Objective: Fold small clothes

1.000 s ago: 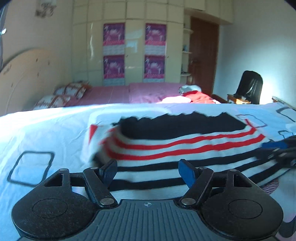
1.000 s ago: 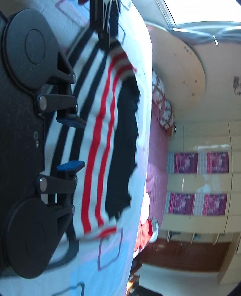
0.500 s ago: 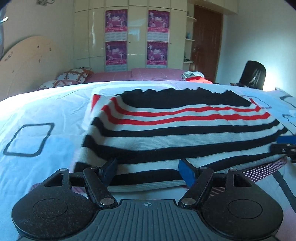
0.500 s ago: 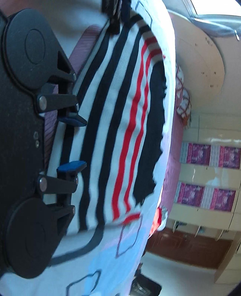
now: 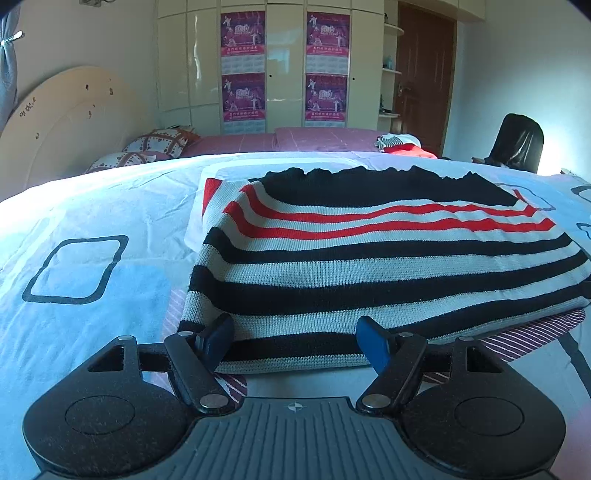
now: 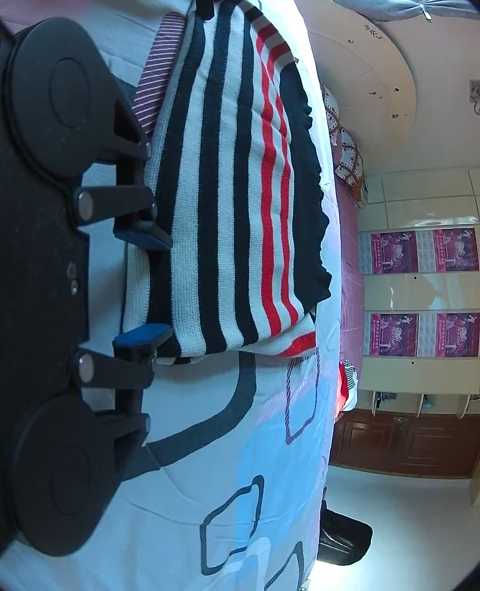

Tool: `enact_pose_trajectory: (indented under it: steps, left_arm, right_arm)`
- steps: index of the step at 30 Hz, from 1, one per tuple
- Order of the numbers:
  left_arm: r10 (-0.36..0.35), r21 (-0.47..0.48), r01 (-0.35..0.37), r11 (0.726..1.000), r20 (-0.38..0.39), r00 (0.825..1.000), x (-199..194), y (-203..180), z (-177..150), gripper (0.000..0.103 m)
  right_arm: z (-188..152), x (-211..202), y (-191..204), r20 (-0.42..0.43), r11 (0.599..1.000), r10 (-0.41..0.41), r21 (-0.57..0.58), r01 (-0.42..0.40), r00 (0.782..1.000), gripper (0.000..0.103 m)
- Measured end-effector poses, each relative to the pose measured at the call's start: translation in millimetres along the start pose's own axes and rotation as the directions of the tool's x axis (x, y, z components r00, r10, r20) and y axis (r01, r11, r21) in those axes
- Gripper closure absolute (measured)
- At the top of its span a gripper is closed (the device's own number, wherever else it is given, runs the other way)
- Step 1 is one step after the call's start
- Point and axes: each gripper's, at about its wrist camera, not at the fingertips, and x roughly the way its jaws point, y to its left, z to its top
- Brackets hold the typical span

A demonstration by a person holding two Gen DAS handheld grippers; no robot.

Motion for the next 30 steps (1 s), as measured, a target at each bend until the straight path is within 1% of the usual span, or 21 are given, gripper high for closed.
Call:
enact_pose_trajectory:
  steps: [5,7,12,15,17,18,19,20,21,22,23,24,25,26,27,28,29,30]
  left_arm:
    - [0.009,-0.004,-0.009,1.000,0.012,1.000,-8,2,3,0.030]
    - [0.002,-0.006,-0.002,1.000,-0.003,1.000,-6,7,1,0.030]
    - [-0.030,0.003,0.030,1.000,0.008,1.000,-2,13,-5,0.030]
    - [-0.054,-0.012,0.054,0.998,0.012,0.998,-5,17,-5,0.030]
    - [-0.073,-0.071,0.073,0.995,0.006,0.997,-18,24,-2,0.030]
    - [-0.094,-0.120,0.095,0.988,0.018,0.995,-28,29,-2,0.030]
    - [-0.129,-0.164,0.133,0.977,0.033,0.991,-36,34,-3,0.030]
    - [-0.183,-0.226,0.191,0.955,0.055,0.982,-45,41,-7,0.030]
    - [-0.216,-0.278,0.225,0.934,0.062,0.974,-48,47,-10,0.030]
    - [-0.255,-0.356,0.256,0.899,0.049,0.966,-45,54,-16,0.030]
    - [-0.299,-0.446,0.279,0.850,0.026,0.954,-36,62,-25,0.030]
    - [-0.332,-0.532,0.289,0.796,0.016,0.943,-27,68,-34,0.030]
    - [-0.351,-0.595,0.304,0.744,0.039,0.935,-21,74,-44,0.030]
    - [-0.353,-0.629,0.325,0.706,0.085,0.932,-20,76,-52,0.030]
    - [-0.352,-0.635,0.330,0.698,0.098,0.931,-19,77,-53,0.030]
    - [-0.351,-0.643,0.332,0.690,0.104,0.931,-16,77,-53,0.030]
    - [-0.348,-0.658,0.334,0.675,0.114,0.930,-13,77,-53,0.030]
    - [-0.347,-0.679,0.341,0.651,0.133,0.928,-8,78,-52,0.030]
  right_arm:
    - [3,-1,-1,-0.010,1.000,0.012,-0.006,-0.012,1.000,0.060]
    - [5,-1,0,-0.019,1.000,0.008,-0.015,-0.009,1.000,0.060]
    - [3,4,8,-0.019,0.999,-0.033,-0.026,0.033,0.999,0.058]
    - [4,5,13,-0.026,0.998,-0.063,-0.017,0.063,0.998,0.058]
    - [9,1,15,-0.038,0.996,-0.087,-0.003,0.086,0.996,0.059]
    - [11,-7,16,-0.021,0.995,-0.096,0.019,0.097,0.995,0.059]
    - [11,-16,18,0.013,0.995,-0.095,0.037,0.094,0.995,0.059]
    - [10,-25,21,0.038,0.995,-0.090,0.049,0.089,0.995,0.059]
    - [9,-30,25,0.045,0.995,-0.091,0.055,0.088,0.995,0.060]
    - [7,-35,30,0.049,0.994,-0.090,0.061,0.087,0.995,0.061]
    - [6,-38,35,0.058,0.995,-0.084,0.068,0.080,0.995,0.061]
    - [5,-41,41,0.066,0.995,-0.075,0.072,0.070,0.995,0.062]
    - [5,-43,48,0.075,0.995,-0.065,0.076,0.060,0.995,0.064]
    - [6,-45,55,0.084,0.995,-0.058,0.081,0.051,0.995,0.066]
    - [8,-45,61,0.090,0.995,-0.046,0.089,0.038,0.995,0.071]
    - [10,-44,66,0.093,0.994,-0.035,0.102,0.026,0.995,0.071]
    - [12,-43,71,0.094,0.993,-0.022,0.121,0.010,0.995,0.072]
    - [16,-40,74,0.095,0.989,-0.007,0.148,-0.007,0.995,0.072]
